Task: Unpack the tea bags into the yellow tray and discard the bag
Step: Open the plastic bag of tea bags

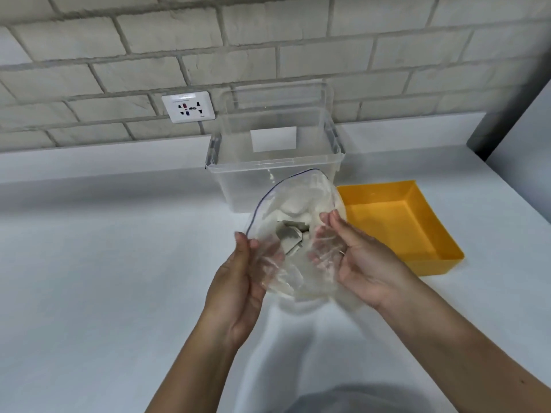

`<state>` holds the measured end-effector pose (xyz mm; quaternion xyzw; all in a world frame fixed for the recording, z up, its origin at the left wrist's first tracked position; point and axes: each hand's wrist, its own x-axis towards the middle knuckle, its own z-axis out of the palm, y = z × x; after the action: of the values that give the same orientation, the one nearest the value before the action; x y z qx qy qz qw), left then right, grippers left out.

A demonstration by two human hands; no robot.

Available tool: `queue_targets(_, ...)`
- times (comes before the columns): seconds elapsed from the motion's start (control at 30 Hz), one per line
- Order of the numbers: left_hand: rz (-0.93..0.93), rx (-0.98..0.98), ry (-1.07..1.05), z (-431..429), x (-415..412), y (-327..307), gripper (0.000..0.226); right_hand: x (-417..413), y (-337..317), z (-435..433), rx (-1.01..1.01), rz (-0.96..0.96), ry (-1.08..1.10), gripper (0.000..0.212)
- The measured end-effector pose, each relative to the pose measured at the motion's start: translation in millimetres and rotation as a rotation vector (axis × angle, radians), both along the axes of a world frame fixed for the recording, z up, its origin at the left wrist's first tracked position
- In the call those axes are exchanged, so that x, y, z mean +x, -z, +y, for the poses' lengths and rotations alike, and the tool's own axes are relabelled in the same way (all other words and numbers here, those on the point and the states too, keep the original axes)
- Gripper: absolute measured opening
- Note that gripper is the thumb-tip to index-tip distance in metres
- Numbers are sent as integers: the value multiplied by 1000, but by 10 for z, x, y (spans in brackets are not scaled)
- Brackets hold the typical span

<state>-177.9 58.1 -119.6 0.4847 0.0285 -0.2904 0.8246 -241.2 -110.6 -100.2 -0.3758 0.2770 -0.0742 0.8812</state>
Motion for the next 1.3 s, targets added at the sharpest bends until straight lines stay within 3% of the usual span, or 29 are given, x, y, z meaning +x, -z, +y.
queue_targets(0.1,152,-94,-5,22,101,57,43,58,26,-136,169,-26,-32,30)
queue_targets(0.23,365,-216,-49,146,329,181,49,86,66,-285,296,71,-80,14)
queue_targets(0.33,515,-492,196,305,606,357,45,97,72,-292,236,157,-73,15)
queue_targets(0.4,464,-396,222,372,742,464,20,117,132,-293,239,175,-72,22)
queue_targets(0.5,388,-210,154,398,832,468,53,147,188,-314,293,159,-96,30)
queue_targets(0.6,337,11,91,388,797,447,38,170,188,-297,241,161,-79,16)
queue_targets(0.67,196,178,29,357,646,308,28,165,170,-287,132,129,-97,11)
queue_targets(0.77,-167,484,-93,417,399,112,44,95,167,-310,-101,56,-81,30)
queue_targets(0.87,-478,806,-69,524,283,95,34,-37,138,-218,-628,43,-64,35)
queue_targets(0.97,-548,982,-100,511,203,87,27,-112,203,-88,-1094,47,-69,41)
queue_targets(1.07,-476,973,-92,448,156,110,29,-114,242,-58,-1164,135,-52,38)
queue_targets(1.13,-361,850,-79,381,139,130,28,-110,267,-93,-1214,198,-38,35)
queue_targets(1.2,-95,542,-71,266,151,87,28,-73,258,-128,-1209,194,-14,26)
queue_targets(1.3,213,108,-56,117,249,-59,32,45,131,-170,-938,69,58,26)
